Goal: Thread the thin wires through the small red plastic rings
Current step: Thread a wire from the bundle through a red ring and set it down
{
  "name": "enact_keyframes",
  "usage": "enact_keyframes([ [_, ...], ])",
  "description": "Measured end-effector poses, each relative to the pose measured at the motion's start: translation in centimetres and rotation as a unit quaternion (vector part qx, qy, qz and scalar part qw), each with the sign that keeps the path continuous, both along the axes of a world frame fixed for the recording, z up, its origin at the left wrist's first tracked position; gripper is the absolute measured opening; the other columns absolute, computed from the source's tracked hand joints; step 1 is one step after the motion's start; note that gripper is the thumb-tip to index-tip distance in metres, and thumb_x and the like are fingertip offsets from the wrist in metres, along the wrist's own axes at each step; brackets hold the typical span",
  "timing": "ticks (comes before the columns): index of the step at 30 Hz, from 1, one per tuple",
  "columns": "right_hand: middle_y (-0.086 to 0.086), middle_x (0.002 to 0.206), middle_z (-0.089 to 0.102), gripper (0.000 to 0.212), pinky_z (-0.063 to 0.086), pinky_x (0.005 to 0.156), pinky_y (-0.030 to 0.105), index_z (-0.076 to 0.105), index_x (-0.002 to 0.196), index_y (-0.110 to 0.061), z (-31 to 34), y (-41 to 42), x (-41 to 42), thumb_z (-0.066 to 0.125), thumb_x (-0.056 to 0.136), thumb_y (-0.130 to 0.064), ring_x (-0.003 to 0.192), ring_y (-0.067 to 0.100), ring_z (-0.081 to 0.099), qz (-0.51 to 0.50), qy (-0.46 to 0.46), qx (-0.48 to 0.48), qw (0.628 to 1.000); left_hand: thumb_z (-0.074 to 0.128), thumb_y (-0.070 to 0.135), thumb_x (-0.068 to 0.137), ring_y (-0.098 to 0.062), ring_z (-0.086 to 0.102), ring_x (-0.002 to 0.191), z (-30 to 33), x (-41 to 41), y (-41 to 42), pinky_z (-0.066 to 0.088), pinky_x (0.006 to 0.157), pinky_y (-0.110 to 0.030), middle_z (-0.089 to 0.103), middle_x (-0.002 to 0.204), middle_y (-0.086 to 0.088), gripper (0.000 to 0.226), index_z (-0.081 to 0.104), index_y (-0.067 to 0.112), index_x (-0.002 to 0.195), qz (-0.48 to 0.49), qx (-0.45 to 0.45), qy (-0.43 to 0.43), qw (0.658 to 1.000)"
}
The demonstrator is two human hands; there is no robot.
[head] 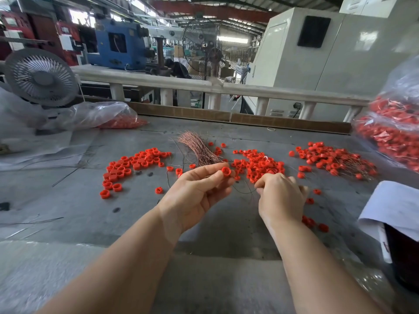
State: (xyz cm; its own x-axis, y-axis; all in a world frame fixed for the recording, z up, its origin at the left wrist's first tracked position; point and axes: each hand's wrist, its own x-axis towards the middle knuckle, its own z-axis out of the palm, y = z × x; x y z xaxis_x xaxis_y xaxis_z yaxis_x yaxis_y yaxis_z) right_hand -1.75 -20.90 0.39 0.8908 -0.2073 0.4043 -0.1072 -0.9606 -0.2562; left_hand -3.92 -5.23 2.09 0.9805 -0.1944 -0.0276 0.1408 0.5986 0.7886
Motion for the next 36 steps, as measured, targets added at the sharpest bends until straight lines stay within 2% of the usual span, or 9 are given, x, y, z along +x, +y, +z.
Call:
enact_keyframes([
  [6, -0.003, 0.108, 0.058, 0.020, 0.027, 0.091, 0.038, 0.063, 0.098, -0.027, 0.0, 0.1, -0.1, 0.057, 0.088, -0.011, 0.109, 0.021, 0.046, -0.016, 0.008, -0.010, 1.000, 0.056, 0.000, 0.080, -0.013, 0.068, 0.065, -0.1, 0.1, 0.1, 0.057, 0.060, -0.023, 0.070, 0.080, -0.010, 0.016, 0.068, 0.004, 0.090, -0.002, 0.013, -0.003, 1.000],
  [12, -0.004, 0.105, 0.059, 0.018, 0.027, 0.091, 0.037, 0.065, 0.092, -0.027, 0.1, 0.1, -0.2, 0.058, 0.088, -0.011, 0.106, 0.020, 0.047, -0.011, 0.011, -0.002, 1.000, 0.056, 0.001, 0.080, -0.012, 0.068, 0.065, -0.3, 0.1, 0.2, 0.057, 0.060, -0.023, 0.070, 0.080, -0.010, 0.017, 0.068, 0.003, 0.092, -0.006, 0.023, -0.004, 1.000],
  [17, -0.003, 0.111, 0.060, 0.026, 0.028, 0.091, 0.039, 0.061, 0.108, -0.027, -0.1, 0.0, -0.2, 0.055, 0.089, -0.010, 0.111, 0.021, 0.046, -0.013, -0.003, -0.010, 1.000, 0.055, 0.000, 0.081, -0.012, 0.068, 0.065, -0.3, 0.0, 0.1, 0.056, 0.059, -0.023, 0.071, 0.079, -0.010, 0.016, 0.068, 0.004, 0.091, -0.006, 0.026, -0.004, 1.000],
  [24, -0.004, 0.095, 0.065, 0.019, 0.022, 0.085, 0.035, 0.065, 0.094, -0.026, -0.1, -0.1, -0.3, 0.058, 0.088, -0.009, 0.101, 0.020, 0.047, -0.001, -0.006, -0.005, 1.000, 0.055, -0.001, 0.083, -0.013, 0.067, 0.065, -0.3, -0.1, 0.0, 0.057, 0.060, -0.023, 0.070, 0.080, -0.011, 0.016, 0.069, 0.003, 0.090, -0.007, 0.029, -0.001, 1.000],
  [26, -0.003, 0.092, 0.067, 0.014, 0.022, 0.081, 0.032, 0.067, 0.093, -0.025, 0.1, 0.0, -0.2, 0.060, 0.088, -0.014, 0.097, 0.021, 0.050, 0.027, -0.055, 0.047, 0.997, 0.055, -0.001, 0.083, -0.012, 0.067, 0.064, -0.3, -0.2, 0.0, 0.057, 0.060, -0.023, 0.070, 0.080, -0.010, 0.016, 0.068, 0.003, 0.090, -0.005, 0.029, -0.003, 1.000],
  [28, -0.003, 0.082, 0.068, 0.011, 0.038, 0.081, 0.031, 0.070, 0.089, -0.021, 0.5, 0.1, -0.2, 0.060, 0.089, -0.016, 0.088, 0.020, 0.058, 0.096, -0.109, 0.171, 0.974, 0.054, -0.001, 0.083, -0.012, 0.067, 0.064, -0.2, -0.2, -0.1, 0.057, 0.060, -0.023, 0.070, 0.079, -0.010, 0.016, 0.068, 0.003, 0.090, -0.004, 0.030, -0.006, 1.000],
  [30, -0.007, 0.073, 0.067, 0.014, 0.049, 0.074, 0.026, 0.069, 0.081, -0.020, 1.0, 0.5, -0.3, 0.060, 0.089, -0.013, 0.078, 0.014, 0.063, 0.178, -0.116, 0.310, 0.927, 0.054, -0.001, 0.084, -0.012, 0.067, 0.064, -0.2, -0.2, -0.1, 0.057, 0.060, -0.023, 0.070, 0.078, -0.010, 0.016, 0.068, 0.003, 0.091, 0.000, 0.032, -0.010, 0.999],
  [32, -0.009, 0.069, 0.067, 0.021, 0.048, 0.068, 0.014, 0.065, 0.074, -0.024, 1.4, 0.8, -0.5, 0.060, 0.089, -0.010, 0.071, 0.005, 0.063, 0.227, -0.098, 0.417, 0.874, 0.053, -0.002, 0.085, -0.011, 0.067, 0.063, -0.2, -0.2, -0.1, 0.057, 0.059, -0.022, 0.070, 0.077, -0.009, 0.016, 0.067, 0.003, 0.091, 0.008, 0.036, -0.013, 0.999],
  [36, -0.006, 0.068, 0.070, 0.021, 0.044, 0.058, 0.008, 0.066, 0.079, -0.020, 1.8, 1.2, -0.7, 0.057, 0.089, -0.004, 0.065, -0.001, 0.062, 0.263, -0.064, 0.530, 0.804, 0.052, -0.002, 0.086, -0.011, 0.066, 0.062, -0.1, -0.1, -0.2, 0.057, 0.059, -0.023, 0.070, 0.075, -0.008, 0.017, 0.067, 0.004, 0.090, 0.019, 0.041, -0.020, 0.999],
])
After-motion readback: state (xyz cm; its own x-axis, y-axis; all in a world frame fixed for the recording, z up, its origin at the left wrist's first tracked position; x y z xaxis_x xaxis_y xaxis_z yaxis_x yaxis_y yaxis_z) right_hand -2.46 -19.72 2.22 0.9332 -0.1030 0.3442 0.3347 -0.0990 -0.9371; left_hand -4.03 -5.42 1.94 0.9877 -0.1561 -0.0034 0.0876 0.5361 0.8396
